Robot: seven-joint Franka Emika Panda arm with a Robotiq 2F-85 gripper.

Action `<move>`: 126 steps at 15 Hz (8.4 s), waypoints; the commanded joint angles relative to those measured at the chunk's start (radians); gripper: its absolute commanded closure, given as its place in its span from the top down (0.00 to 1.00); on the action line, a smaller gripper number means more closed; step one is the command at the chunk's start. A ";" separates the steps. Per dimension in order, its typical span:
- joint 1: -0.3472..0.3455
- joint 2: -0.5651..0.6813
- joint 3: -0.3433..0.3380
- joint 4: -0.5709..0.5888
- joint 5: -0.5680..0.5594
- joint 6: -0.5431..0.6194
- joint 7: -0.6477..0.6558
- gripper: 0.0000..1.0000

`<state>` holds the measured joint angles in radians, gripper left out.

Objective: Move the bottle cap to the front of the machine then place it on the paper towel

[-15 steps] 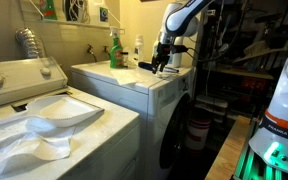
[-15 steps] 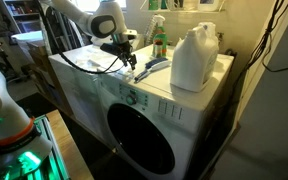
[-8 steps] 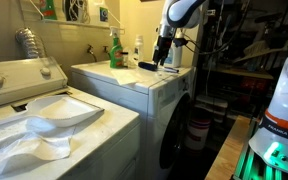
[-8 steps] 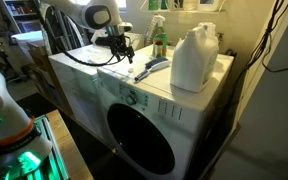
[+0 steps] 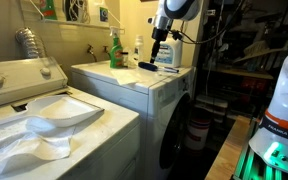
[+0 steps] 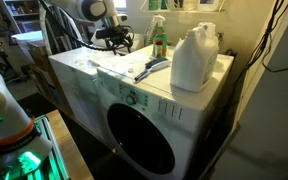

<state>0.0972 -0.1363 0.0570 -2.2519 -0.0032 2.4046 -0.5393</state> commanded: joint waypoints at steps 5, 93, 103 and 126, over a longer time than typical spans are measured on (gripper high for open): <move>-0.007 0.034 -0.028 0.120 -0.006 -0.339 -0.206 1.00; -0.068 0.211 -0.012 0.489 0.007 -0.484 -0.796 0.35; -0.086 0.259 -0.017 0.409 0.010 -0.371 -0.538 0.76; -0.080 0.314 -0.015 0.401 -0.011 -0.326 0.100 1.00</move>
<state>0.0186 0.1791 0.0502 -1.8376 0.0128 2.0862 -0.5586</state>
